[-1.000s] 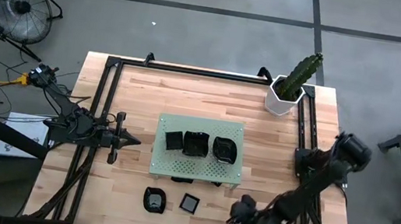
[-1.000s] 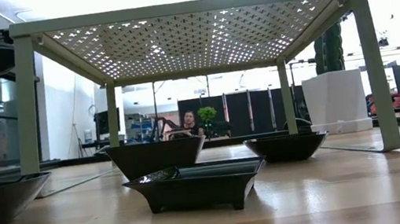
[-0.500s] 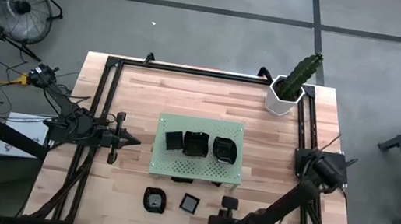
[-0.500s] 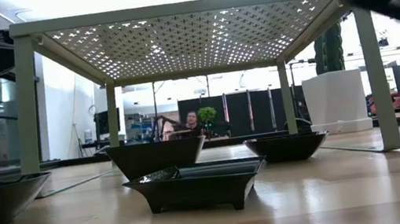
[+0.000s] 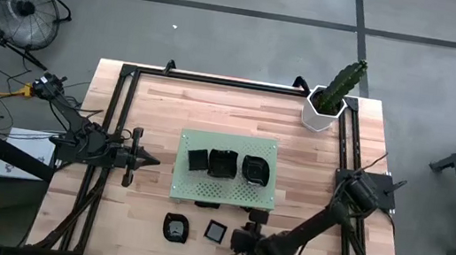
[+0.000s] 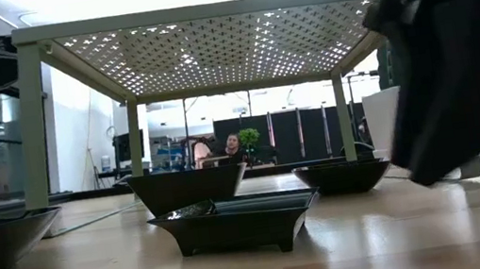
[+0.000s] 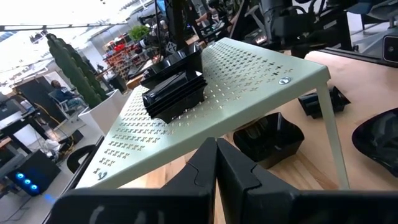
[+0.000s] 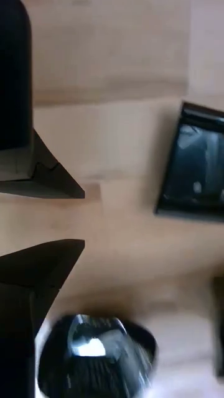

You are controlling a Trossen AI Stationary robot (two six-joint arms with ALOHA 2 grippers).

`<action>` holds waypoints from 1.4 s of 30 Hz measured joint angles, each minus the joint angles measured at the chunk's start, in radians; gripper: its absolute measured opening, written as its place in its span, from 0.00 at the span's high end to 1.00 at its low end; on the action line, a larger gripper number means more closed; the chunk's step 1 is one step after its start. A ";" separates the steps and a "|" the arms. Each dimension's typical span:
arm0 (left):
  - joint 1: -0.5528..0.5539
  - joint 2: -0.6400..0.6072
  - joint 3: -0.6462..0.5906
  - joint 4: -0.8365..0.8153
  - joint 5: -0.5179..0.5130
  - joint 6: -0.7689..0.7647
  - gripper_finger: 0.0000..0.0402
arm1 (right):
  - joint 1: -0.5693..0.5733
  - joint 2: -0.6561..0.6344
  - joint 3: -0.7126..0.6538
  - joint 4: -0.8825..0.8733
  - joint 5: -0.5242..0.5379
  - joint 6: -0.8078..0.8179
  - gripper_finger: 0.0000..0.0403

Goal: Pick & Place Mini shaped plates
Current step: Stack the black leaf shaped bowl on top of the black leaf shaped bowl on the shelf

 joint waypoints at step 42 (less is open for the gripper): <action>0.000 0.002 0.000 0.000 0.002 0.000 1.00 | -0.033 0.055 -0.001 -0.049 0.262 0.247 0.73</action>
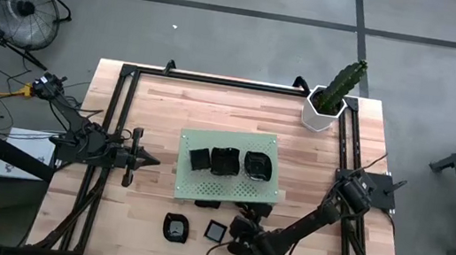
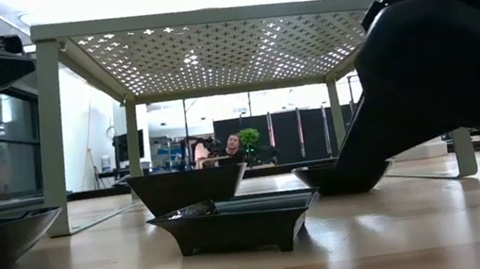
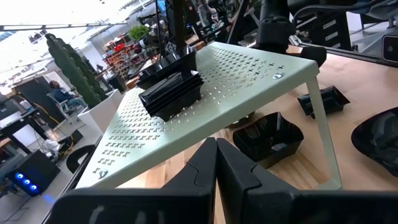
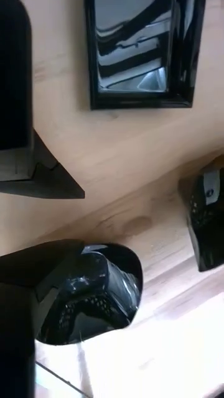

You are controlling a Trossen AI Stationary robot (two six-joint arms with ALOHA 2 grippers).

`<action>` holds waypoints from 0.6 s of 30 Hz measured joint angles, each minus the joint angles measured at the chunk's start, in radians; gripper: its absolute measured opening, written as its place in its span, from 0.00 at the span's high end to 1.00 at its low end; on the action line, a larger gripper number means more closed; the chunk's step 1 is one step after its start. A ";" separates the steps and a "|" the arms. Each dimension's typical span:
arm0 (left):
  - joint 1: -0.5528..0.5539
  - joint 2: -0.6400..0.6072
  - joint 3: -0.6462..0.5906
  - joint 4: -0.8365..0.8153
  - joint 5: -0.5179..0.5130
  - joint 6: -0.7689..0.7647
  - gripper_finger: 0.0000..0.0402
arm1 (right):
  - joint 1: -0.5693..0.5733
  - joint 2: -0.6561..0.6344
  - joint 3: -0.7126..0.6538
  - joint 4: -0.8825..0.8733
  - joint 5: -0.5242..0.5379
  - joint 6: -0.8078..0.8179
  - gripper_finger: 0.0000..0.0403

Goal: Pick & Place Mini shaped plates
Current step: Stack the black leaf shaped bowl on top of the black leaf shaped bowl on the shelf

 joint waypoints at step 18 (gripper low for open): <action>0.000 0.000 0.000 0.000 0.000 0.000 1.00 | -0.038 0.000 0.000 -0.056 -0.004 -0.030 0.73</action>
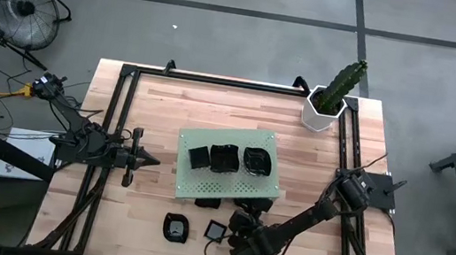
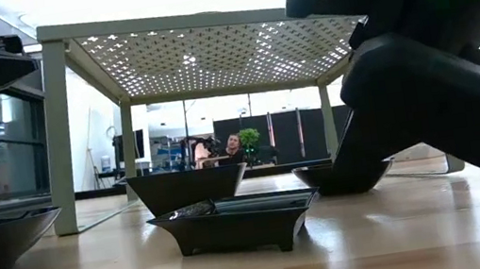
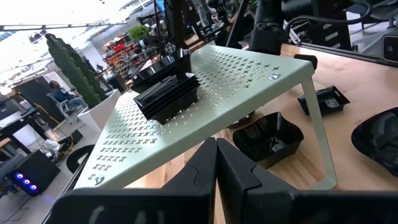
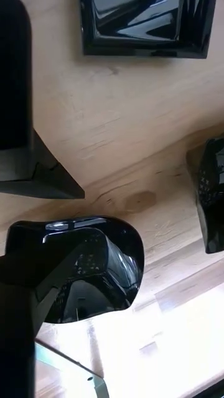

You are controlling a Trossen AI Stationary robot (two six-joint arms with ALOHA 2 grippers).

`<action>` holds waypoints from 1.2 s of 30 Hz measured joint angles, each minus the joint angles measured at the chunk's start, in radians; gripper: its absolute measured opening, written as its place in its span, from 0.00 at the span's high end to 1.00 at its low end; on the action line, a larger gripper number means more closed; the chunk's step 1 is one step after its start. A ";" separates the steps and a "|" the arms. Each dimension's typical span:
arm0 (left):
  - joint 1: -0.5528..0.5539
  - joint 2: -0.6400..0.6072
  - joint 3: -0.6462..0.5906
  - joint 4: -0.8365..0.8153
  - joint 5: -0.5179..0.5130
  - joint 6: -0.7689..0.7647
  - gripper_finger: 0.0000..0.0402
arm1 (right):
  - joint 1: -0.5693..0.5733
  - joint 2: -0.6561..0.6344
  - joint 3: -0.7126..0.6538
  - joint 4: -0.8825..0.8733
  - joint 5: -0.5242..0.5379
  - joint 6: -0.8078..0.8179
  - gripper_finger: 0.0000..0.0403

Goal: Pick & Place Mini shaped plates
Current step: Stack the black leaf shaped bowl on top of the black leaf shaped bowl on the shelf

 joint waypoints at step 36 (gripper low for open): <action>0.000 0.000 0.000 0.000 0.019 0.000 1.00 | -0.051 -0.001 0.000 0.016 -0.163 -0.021 0.98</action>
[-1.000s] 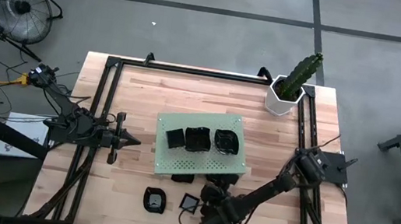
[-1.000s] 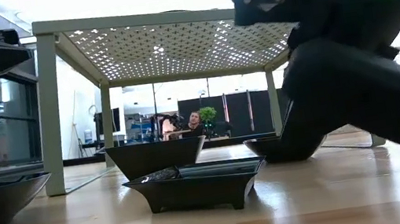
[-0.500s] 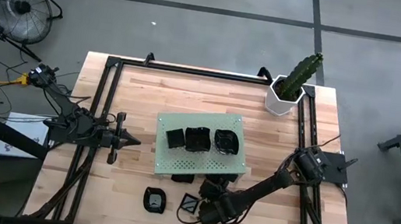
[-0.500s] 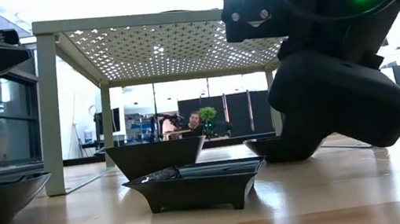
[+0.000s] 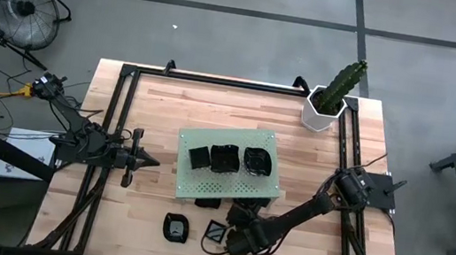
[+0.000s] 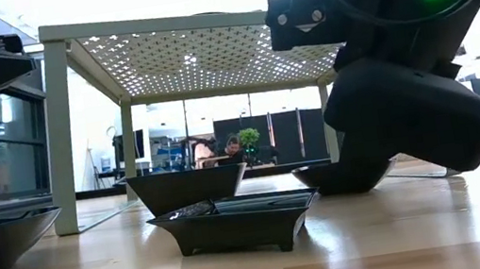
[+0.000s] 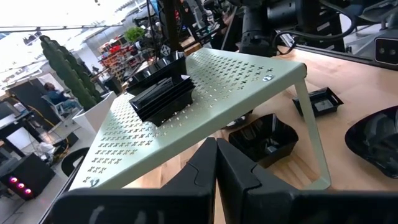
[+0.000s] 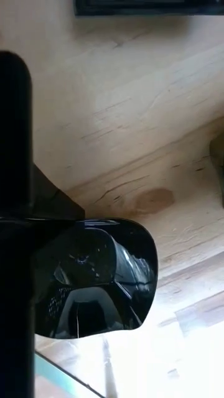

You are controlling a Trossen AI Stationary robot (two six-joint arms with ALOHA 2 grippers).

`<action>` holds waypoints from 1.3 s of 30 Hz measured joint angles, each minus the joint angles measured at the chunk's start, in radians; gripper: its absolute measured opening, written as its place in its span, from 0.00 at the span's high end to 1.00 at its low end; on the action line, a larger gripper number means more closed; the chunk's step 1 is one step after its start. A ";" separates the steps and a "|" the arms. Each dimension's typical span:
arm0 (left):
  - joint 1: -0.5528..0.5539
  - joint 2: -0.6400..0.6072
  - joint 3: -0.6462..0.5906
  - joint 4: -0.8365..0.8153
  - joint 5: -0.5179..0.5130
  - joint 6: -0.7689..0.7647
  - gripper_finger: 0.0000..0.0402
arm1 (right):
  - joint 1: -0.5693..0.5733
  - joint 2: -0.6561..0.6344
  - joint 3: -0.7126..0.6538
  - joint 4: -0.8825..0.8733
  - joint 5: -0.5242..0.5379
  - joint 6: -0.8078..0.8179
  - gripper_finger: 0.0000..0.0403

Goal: Pick & Place Mini shaped plates
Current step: Stack the black leaf shaped bowl on top of the black leaf shaped bowl on the shelf

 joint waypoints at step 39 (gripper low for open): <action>0.000 0.000 0.000 0.000 -0.003 -0.007 1.00 | 0.166 0.000 0.799 -0.518 0.016 -0.243 1.00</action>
